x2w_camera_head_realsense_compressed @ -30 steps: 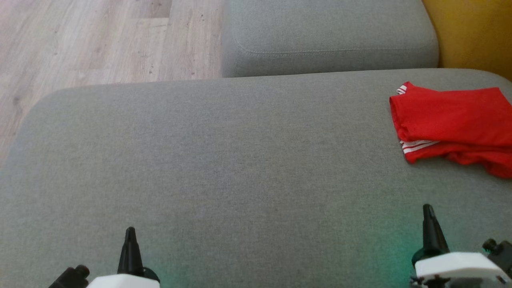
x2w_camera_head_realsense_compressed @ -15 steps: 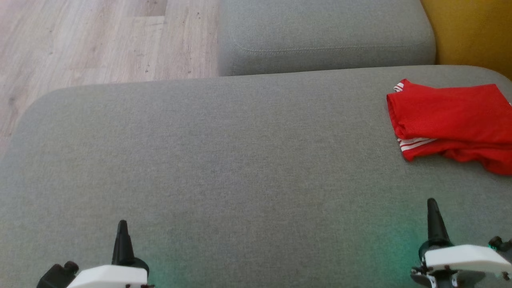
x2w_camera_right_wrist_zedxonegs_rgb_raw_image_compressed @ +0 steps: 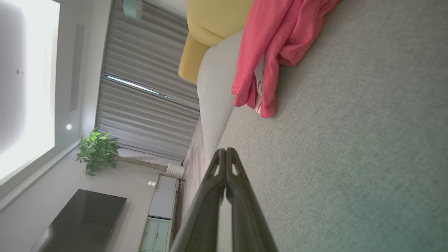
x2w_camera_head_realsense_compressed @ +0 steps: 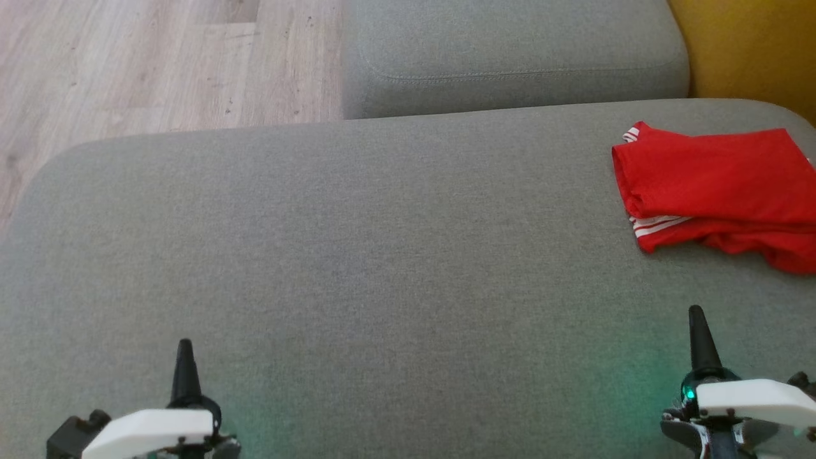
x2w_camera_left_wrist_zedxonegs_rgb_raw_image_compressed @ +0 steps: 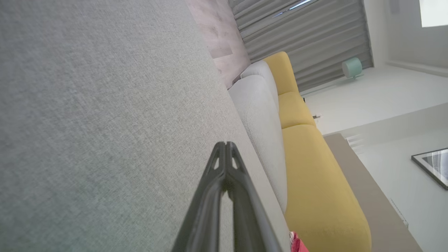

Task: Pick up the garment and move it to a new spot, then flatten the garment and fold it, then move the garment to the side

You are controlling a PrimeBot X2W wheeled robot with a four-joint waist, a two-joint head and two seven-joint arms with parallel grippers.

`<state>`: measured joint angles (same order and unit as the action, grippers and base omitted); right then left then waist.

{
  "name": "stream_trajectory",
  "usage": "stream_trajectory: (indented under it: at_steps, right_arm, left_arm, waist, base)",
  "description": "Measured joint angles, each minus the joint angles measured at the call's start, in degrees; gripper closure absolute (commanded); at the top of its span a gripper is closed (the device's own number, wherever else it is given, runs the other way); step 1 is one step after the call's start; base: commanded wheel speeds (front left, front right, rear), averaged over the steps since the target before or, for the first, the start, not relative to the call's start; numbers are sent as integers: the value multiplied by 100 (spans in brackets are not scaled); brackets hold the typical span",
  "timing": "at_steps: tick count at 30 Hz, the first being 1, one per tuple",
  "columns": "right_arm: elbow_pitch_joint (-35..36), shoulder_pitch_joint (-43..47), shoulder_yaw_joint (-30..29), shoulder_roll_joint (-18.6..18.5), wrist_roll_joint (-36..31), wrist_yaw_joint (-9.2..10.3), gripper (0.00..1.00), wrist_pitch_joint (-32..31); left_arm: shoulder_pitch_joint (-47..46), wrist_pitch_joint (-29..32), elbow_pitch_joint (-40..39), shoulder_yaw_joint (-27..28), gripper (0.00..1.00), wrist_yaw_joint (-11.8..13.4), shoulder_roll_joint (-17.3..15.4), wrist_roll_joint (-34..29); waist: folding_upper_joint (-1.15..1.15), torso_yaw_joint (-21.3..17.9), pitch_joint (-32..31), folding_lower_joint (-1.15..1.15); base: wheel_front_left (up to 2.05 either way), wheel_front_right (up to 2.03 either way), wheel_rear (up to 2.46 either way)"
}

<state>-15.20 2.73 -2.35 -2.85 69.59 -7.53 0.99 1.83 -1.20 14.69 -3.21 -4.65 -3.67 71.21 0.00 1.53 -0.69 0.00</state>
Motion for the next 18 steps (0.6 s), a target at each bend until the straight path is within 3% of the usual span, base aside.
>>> stream_trajectory:
  at_steps: [18]
  right_arm:
    - [-33,-256,-182,-7,1261,0,100,-311]
  left_arm:
    - [-283,322,45,324,100,-141,2,1204]
  waist:
    - [0,-84,48,0]
  base:
    - [0,0,0]
